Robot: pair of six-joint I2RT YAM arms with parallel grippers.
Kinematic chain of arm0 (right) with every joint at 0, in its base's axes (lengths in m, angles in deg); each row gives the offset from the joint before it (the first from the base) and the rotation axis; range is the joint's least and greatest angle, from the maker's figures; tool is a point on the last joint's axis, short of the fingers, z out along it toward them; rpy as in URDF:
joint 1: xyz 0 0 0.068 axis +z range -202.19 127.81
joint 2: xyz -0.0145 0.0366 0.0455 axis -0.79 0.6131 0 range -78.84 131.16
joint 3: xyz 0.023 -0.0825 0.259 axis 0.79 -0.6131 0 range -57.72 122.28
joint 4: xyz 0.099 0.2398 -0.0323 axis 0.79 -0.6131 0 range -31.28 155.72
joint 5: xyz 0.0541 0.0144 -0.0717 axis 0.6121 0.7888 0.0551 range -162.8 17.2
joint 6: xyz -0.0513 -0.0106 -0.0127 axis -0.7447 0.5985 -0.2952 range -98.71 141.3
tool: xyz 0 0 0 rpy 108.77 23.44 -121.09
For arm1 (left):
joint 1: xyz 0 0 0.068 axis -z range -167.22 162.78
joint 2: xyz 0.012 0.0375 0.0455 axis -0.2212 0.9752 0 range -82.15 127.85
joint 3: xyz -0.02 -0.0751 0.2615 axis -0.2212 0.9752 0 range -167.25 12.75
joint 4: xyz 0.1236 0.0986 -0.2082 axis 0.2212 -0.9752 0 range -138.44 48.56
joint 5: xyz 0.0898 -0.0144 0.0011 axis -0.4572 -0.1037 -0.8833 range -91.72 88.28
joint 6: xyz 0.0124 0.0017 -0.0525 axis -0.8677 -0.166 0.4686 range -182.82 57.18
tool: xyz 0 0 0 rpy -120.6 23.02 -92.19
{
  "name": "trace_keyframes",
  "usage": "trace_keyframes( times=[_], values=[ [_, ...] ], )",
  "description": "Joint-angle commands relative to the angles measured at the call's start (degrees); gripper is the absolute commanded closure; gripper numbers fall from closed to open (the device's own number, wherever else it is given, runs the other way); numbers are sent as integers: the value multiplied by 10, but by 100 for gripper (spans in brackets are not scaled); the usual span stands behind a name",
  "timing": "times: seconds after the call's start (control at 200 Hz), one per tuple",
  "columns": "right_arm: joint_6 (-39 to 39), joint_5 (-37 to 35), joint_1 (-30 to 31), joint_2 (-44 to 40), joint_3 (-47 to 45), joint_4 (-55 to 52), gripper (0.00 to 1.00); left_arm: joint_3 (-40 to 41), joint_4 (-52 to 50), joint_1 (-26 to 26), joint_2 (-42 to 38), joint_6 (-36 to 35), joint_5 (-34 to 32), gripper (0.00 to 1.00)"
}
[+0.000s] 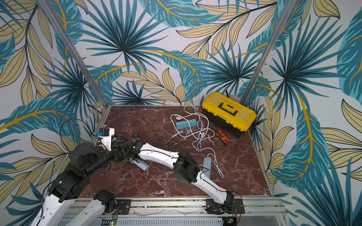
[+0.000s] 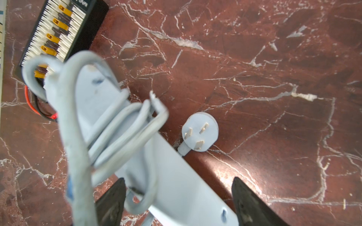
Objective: Wrap the cord around the power strip
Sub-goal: Place the power strip at the center of the board.
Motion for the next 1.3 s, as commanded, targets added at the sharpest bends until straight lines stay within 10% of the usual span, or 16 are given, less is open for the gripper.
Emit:
trace_keyframes(
  times=[0.0,0.606,0.841,1.297],
  values=[
    [-12,8,3,-33,1,13,16,13,-33,-2,5,-7,5,40],
    [-40,70,2,-123,-110,107,13,3,-33,-2,6,-17,6,40],
    [-43,78,2,-215,-230,153,11,-13,-33,-2,4,-26,-38,0],
    [-52,78,-18,-345,-391,179,11,-44,-14,-2,48,-102,4,1]
  ],
)
